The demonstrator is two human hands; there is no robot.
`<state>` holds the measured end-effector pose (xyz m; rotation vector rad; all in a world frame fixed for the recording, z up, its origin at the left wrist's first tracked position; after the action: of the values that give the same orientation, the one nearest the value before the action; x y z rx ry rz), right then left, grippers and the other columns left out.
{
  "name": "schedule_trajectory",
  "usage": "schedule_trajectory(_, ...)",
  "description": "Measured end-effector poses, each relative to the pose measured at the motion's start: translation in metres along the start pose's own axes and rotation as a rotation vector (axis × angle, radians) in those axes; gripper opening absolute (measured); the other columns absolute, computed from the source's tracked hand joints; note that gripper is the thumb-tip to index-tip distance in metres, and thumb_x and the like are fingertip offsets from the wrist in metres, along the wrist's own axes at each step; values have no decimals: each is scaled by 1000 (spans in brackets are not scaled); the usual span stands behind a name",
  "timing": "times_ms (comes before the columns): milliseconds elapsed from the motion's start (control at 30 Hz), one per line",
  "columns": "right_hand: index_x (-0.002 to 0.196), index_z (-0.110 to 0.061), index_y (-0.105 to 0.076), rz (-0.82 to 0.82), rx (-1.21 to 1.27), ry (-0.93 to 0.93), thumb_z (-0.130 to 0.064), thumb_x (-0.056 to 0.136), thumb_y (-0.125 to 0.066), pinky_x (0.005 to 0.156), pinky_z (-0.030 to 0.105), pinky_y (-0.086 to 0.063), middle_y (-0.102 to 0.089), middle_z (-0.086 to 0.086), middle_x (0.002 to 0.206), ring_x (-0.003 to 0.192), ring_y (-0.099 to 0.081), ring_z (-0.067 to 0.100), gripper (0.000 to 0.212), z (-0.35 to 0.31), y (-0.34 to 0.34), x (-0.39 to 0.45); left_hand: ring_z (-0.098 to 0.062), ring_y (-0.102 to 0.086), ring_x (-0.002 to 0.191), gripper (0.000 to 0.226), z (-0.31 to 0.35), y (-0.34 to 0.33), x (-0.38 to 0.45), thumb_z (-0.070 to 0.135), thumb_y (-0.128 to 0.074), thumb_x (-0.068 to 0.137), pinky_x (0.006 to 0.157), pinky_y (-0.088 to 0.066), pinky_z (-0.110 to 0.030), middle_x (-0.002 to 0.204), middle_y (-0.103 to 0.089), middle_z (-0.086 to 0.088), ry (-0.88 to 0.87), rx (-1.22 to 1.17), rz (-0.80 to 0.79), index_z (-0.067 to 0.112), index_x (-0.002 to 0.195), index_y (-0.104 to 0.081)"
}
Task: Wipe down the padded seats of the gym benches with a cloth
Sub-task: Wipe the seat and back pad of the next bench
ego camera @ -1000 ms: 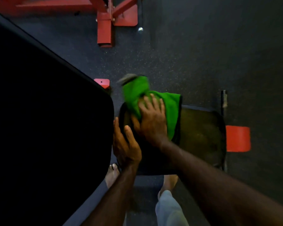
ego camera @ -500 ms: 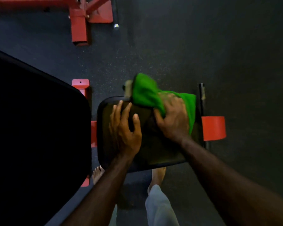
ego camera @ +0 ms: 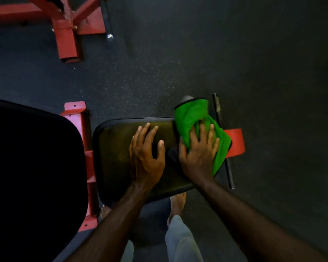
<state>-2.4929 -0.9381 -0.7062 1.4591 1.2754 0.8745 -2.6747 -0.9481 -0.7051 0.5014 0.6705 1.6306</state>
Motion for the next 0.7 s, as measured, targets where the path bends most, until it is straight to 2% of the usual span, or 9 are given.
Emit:
schedule_trajectory(67, 159, -27, -38, -60, 16, 193, -47, 96, -48, 122, 59, -25, -27, 4, 169, 155, -22, 36, 67, 20, 1, -2, -24, -36, 148, 45, 1, 0, -3, 31, -57, 96, 117, -35, -48, 154, -49, -3, 2, 2, 3, 17, 139, -61)
schedule_trajectory(100, 161, -28, -33, -51, 78, 156, -45, 96, -48, 120, 57, -31, -26, 4, 169, 154, -26, 34, 68, 34, 4, -2, -23, -37, 148, 45, -1, 1, -5, 31, -58, 96, 117, -35, -45, 154, -49, -3, 9, 2, 6, 18, 139, -61)
schedule_trajectory(167, 161, -25, -33, 45, 204, -129, -42, 97, -49, 114, 55, -39, -31, 8, 167, 149, -35, 32, 68, 57, 8, -11, -23, -37, 148, 45, -3, 4, -9, 32, -57, 97, 117, -33, -42, 154, -49, -3, 23, -15, 14, 18, 139, -61)
schedule_trajectory(233, 157, -20, -40, 81, 136, -234, -43, 97, -47, 117, 58, -34, -30, 13, 167, 151, -31, 36, 65, 43, 5, -30, -23, -36, 148, 46, -6, 5, -10, 34, -54, 97, 117, -32, -41, 154, -49, -4, 45, -34, 29, 17, 140, -60)
schedule_trajectory(333, 157, -23, -38, -106, 0, 190, -48, 94, -47, 125, 62, -13, -19, 9, 171, 158, -10, 38, 69, -1, -13, -65, -26, -42, 145, 49, -4, 5, -17, 34, -51, 97, 118, -35, -42, 151, -52, -7, 65, -62, 76, 13, 141, -59)
schedule_trajectory(433, 160, -28, -35, -246, 8, 595, -58, 97, -50, 125, 59, -16, -16, 2, 172, 160, -6, 28, 72, -11, -10, -70, -29, -48, 140, 51, -2, 9, -27, 31, -47, 98, 118, -36, -42, 148, -55, -9, 59, -90, 122, 8, 144, -55)
schedule_trajectory(567, 162, -27, -31, -137, 82, 192, -60, 101, -39, 126, 56, -17, -14, 1, 173, 160, -6, 24, 70, 7, 1, -19, -27, -49, 139, 49, -15, 24, -44, 35, -47, 100, 116, -37, -44, 147, -55, -7, 104, -58, 168, 13, 143, -58)
schedule_trajectory(600, 162, -26, -29, -143, 48, 183, -61, 102, -36, 126, 57, -14, -10, 3, 173, 160, -2, 27, 70, -5, -3, -17, -27, -48, 139, 49, -20, 29, -49, 36, -47, 100, 116, -37, -45, 148, -55, -7, 126, -47, 185, 14, 142, -58)
schedule_trajectory(700, 162, -30, -30, -292, -25, 624, -71, 98, -40, 126, 59, -10, -4, 3, 174, 160, 3, 30, 77, -57, -21, -43, -28, -46, 141, 51, -38, 46, -65, 37, -48, 99, 116, -36, -48, 151, -51, -6, 200, 18, 250, 14, 143, -57)
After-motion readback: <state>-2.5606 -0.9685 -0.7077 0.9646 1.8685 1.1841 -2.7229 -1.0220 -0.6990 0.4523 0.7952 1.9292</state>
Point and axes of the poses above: each hand's wrist, its own x-axis towards the middle knuckle, its own y-axis out of the back of the hand, z = x × y, the point moved 8 cm from there along x, towards the middle knuckle
